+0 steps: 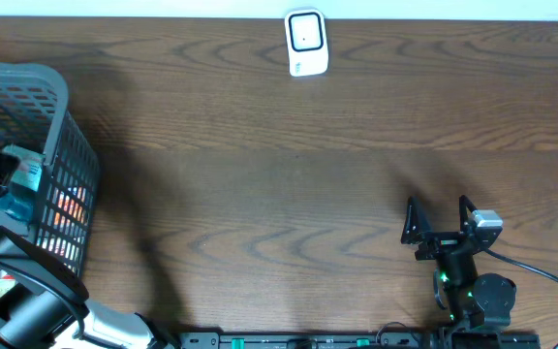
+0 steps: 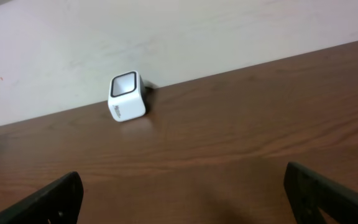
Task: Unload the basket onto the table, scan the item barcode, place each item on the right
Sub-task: 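Grasp the teal mouthwash bottle with the left gripper and lift, then carry the bottle to the table center near the scanner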
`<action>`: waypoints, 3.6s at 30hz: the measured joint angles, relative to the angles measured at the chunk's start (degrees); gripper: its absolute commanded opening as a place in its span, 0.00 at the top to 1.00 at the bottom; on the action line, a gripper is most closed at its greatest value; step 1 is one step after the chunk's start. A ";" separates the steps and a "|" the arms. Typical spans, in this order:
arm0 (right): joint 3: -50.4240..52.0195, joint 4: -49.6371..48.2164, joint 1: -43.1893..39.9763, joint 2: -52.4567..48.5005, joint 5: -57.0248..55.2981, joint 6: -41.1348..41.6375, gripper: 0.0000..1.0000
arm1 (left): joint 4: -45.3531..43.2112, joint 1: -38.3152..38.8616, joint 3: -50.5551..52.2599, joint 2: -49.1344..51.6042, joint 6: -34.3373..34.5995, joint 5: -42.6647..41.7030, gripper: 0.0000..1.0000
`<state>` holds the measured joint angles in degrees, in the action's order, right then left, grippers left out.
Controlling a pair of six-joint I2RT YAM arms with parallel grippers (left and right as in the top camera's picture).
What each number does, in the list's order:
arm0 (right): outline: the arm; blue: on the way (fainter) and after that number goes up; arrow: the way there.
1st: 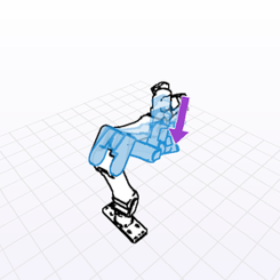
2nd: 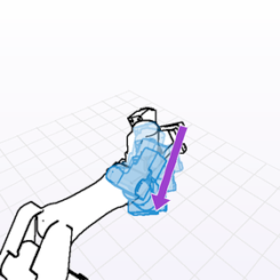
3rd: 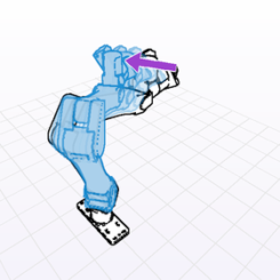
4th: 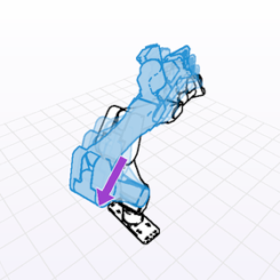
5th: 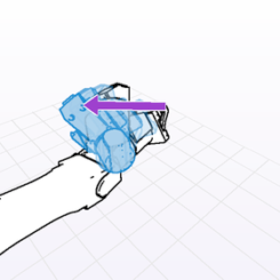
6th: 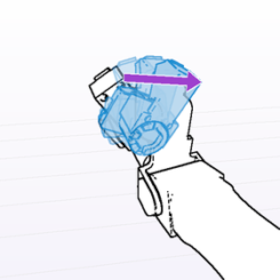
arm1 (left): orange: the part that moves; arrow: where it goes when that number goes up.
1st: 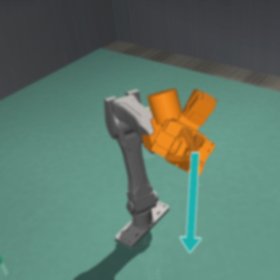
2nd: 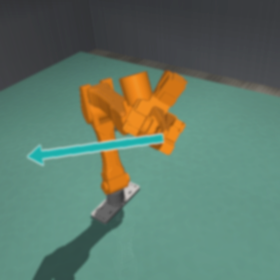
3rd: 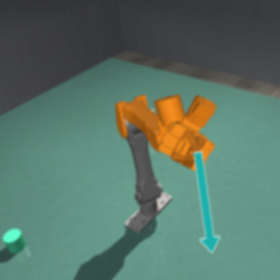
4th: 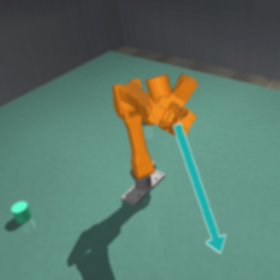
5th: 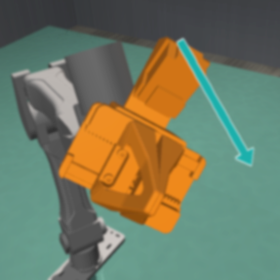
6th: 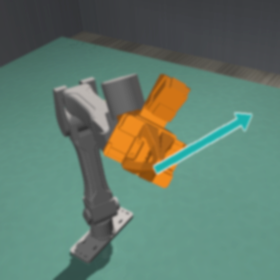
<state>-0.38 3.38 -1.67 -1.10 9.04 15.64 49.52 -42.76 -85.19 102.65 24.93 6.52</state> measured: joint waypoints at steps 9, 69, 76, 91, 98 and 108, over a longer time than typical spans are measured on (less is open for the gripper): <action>0.00 0.00 0.00 -0.02 0.00 0.00 0.01 | 0.79 0.00 -0.02 -0.22 0.50 -1.84 0.60; 0.00 0.00 0.00 -0.02 0.00 0.00 0.01 | 7.02 59.30 -2.58 -22.47 9.07 -14.97 0.61; 0.00 0.02 0.00 0.00 0.00 0.00 0.01 | 3.37 70.01 -2.58 -8.44 7.15 -7.13 0.61; 0.00 0.00 0.00 -0.02 0.00 0.00 0.01 | -0.26 79.91 -2.58 -0.31 -26.75 -6.67 0.61; 0.00 0.00 0.00 0.00 0.00 0.00 0.01 | -1.49 79.95 -2.58 0.37 -33.33 -8.81 0.60; 0.00 0.02 0.00 -0.02 0.00 0.00 0.01 | -5.31 80.02 0.22 0.37 -36.81 -13.00 0.54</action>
<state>-0.38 3.40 -1.67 -1.13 9.04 15.64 44.21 37.26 -84.97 103.02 -11.88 -6.48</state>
